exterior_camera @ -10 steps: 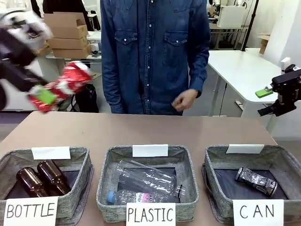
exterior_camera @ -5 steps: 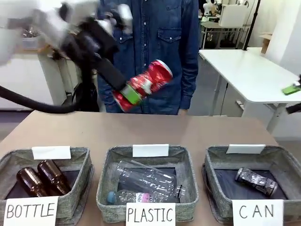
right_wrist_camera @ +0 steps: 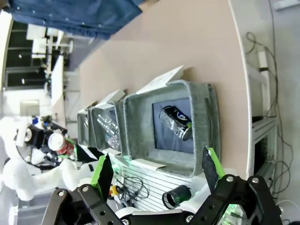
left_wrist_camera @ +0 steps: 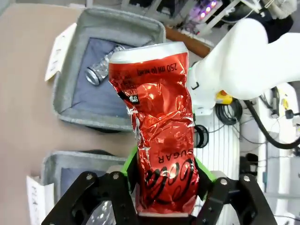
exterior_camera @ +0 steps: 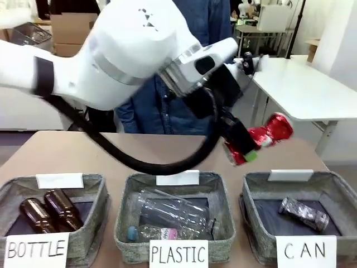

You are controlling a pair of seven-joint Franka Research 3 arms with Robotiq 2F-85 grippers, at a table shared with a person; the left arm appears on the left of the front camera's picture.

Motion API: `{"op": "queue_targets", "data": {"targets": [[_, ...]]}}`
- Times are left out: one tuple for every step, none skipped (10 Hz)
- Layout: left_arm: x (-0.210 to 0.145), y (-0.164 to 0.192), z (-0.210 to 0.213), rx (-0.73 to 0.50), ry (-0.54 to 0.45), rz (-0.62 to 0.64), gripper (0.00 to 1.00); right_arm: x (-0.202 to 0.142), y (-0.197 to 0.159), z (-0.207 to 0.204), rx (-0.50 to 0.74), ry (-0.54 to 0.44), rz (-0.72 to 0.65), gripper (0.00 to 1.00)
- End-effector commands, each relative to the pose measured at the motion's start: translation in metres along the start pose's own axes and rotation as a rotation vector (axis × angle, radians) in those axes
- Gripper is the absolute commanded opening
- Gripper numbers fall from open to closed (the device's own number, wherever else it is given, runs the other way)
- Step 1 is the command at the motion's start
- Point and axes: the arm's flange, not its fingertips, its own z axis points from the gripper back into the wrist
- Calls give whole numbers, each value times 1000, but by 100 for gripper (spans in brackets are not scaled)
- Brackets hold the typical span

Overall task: Sort the can waste into the basket.
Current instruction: Pick up the can waste from the table and place it in the right Fabric basket.

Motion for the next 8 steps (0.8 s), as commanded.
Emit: {"op": "queue_targets", "data": {"targets": [[-14, -21, 34, 28, -39, 2, 0, 12, 17, -9, 8, 25, 31, 100], [-14, -21, 34, 28, -39, 2, 0, 12, 17, -9, 8, 25, 31, 100], [-14, -21, 34, 28, -39, 2, 0, 12, 17, -9, 8, 25, 31, 100], [-1, -7, 22, 22, -23, -1, 47, 12, 17, -9, 8, 25, 31, 100], [27, 6, 1, 82, -62, 2, 47, 12, 17, -9, 8, 25, 31, 100], [64, 27, -24, 118, -31, -13, 47, 11, 14, -14, 1, 39, 40, 100], [98, 45, -55, 170, 21, -35, 47, 2, 6, 9, -49, -22, 14, 100], [116, 58, -79, 192, 97, -31, 47, -5, 0, 24, -38, -65, -3, 100]]}}
